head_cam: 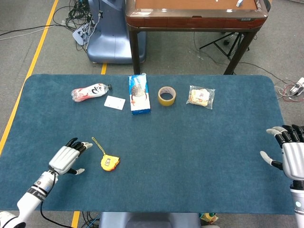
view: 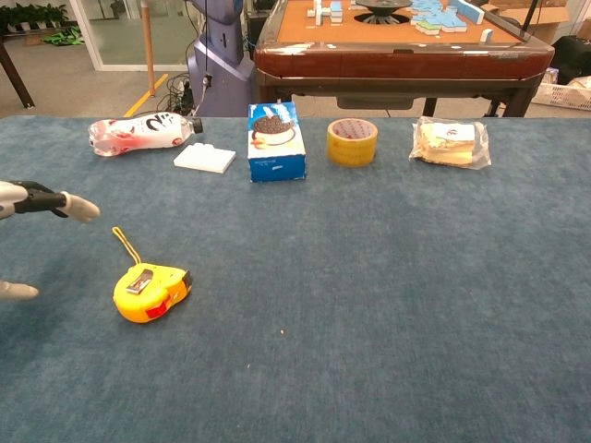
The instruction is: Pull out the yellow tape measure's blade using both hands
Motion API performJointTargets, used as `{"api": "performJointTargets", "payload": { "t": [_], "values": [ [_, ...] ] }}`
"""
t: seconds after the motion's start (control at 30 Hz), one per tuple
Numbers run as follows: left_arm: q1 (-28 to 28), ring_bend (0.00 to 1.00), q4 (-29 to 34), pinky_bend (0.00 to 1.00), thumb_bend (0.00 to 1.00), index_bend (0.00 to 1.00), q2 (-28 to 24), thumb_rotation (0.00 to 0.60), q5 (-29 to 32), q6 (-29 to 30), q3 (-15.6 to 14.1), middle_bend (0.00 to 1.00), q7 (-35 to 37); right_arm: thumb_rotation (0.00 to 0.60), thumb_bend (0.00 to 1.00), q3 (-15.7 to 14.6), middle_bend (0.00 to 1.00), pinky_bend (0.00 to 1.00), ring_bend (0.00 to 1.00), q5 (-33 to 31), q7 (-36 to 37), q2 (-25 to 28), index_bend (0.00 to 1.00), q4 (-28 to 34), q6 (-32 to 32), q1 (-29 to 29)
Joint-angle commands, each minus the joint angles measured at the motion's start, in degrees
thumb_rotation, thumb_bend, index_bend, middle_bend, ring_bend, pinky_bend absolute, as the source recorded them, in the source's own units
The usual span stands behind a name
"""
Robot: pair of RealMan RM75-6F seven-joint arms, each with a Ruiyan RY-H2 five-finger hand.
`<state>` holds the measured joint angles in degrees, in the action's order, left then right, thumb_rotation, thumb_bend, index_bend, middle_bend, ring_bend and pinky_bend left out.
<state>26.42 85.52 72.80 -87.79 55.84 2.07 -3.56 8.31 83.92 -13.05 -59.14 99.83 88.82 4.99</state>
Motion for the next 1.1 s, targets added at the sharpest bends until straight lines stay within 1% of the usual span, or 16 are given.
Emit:
{"api": "performJointTargets", "payload": {
  "t": [0.03, 0.3, 0.8, 1.1],
  "values": [
    [1.7, 0.15, 0.5, 0.03, 0.17, 0.15, 1.3, 0.600, 1.7, -2.3, 0.2, 0.16, -2.2, 0.600, 0.23, -0.1, 0.31, 0.15, 0.21, -0.1, 0.2, 0.0, 0.33, -0.2, -0.1, -0.1],
    [3.2, 0.15, 0.9, 0.03, 0.17, 0.16, 4.2, 0.600, 4.6, -3.2, 0.4, 0.16, -6.0, 0.600, 0.23, -0.4, 0.31, 0.15, 0.21, -0.6, 1.2, 0.2, 0.33, -0.8, 0.0, -0.6],
    [4.5, 0.15, 2.1, 0.03, 0.17, 0.24, 7.9, 0.600, 8.9, -2.9, 0.4, 0.16, -12.4, 0.600, 0.23, -0.8, 0.31, 0.15, 0.21, -0.9, 3.3, 0.5, 0.33, -2.1, 0.2, -1.3],
    [5.1, 0.15, 3.1, 0.03, 0.17, 0.24, 9.4, 0.600, 11.7, -2.8, 0.1, 0.16, -16.0, 0.600, 0.23, -1.0, 0.31, 0.15, 0.21, -1.1, 4.5, 0.8, 0.33, -2.8, 0.4, -1.7]
  ]
}}
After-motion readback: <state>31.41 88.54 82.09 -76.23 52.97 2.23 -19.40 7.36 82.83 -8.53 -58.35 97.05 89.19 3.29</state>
